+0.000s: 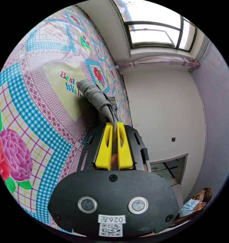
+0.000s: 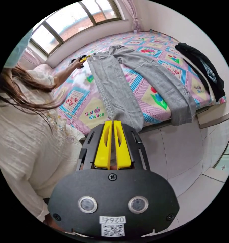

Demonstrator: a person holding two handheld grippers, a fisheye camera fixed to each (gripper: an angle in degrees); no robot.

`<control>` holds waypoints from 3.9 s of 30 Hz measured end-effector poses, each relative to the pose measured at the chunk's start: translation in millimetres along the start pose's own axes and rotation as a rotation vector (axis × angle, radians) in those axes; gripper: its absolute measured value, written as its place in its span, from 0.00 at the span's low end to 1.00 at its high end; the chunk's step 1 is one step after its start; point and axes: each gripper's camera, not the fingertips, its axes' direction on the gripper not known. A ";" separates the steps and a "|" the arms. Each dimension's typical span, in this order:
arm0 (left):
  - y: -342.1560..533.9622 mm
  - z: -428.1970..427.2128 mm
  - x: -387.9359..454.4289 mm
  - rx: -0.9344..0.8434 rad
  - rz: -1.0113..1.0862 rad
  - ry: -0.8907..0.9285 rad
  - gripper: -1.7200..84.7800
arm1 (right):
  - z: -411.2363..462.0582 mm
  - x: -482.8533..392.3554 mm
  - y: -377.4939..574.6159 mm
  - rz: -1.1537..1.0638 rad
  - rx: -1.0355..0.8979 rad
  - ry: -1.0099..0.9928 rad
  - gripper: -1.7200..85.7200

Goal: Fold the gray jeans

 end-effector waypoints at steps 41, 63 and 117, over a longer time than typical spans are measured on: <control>369.3 533.9 45.1 -1.163 1.655 -0.501 0.01 | -116.3 485.8 -24.5 0.162 0.083 -0.262 0.15; 349.3 387.5 -173.0 -0.909 0.775 0.315 0.02 | -136.5 503.0 -75.3 -0.005 0.034 -0.526 0.06; 575.8 425.8 -482.7 0.032 0.079 -0.358 0.30 | -148.0 544.1 -171.0 -0.512 -0.308 -0.439 0.12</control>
